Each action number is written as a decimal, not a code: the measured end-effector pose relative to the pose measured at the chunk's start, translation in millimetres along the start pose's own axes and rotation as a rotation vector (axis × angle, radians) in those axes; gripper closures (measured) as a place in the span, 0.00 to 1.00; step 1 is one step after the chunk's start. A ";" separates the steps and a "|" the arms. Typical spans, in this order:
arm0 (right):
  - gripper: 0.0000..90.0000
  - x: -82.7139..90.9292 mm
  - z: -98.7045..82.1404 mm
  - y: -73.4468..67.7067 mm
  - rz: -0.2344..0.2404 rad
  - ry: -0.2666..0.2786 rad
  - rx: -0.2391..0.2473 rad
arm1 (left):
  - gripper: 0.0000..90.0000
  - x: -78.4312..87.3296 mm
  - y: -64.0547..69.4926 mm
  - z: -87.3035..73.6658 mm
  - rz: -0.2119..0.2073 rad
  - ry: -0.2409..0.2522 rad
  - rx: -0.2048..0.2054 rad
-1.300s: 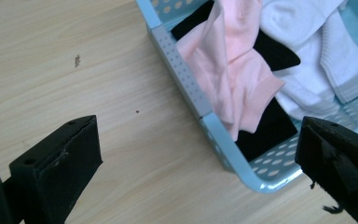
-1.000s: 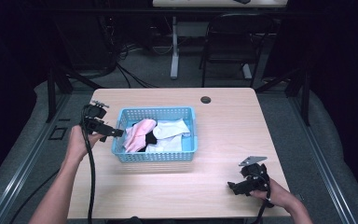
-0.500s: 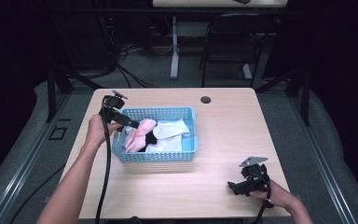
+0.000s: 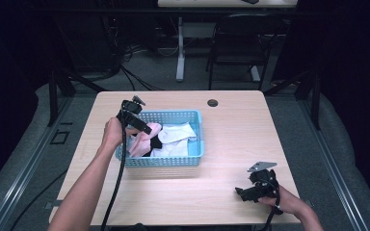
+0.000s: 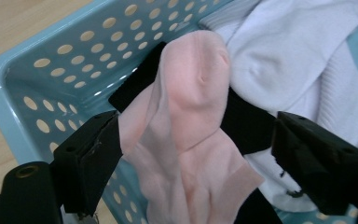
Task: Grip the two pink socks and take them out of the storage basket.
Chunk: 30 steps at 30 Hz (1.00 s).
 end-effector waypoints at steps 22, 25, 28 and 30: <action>0.00 -0.4 0.0 -0.8 0.006 0.018 -0.001 | 0.56 -37.0 -11.2 5.6 0.091 -0.145 0.089; 0.00 -0.4 0.0 -0.8 0.006 0.018 -0.001 | 0.67 -40.4 -10.5 4.5 0.095 -0.159 0.090; 0.00 -0.3 -0.1 -0.8 0.006 0.018 -0.001 | 0.77 -42.6 -8.7 3.5 0.098 -0.168 0.077; 0.00 -0.3 -0.3 -0.4 0.003 0.016 0.001 | 0.82 -43.3 -8.1 2.7 0.100 -0.170 0.076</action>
Point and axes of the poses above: each handheld gripper's, and its own axes: x roughly backward along the jaws, z roughly out of its top, y roughly to its right, the point moved 8 cm from there along -x, roughly forward along the jaws, and after that the axes turned 11 degrees about -y, right-handed, at the moved point
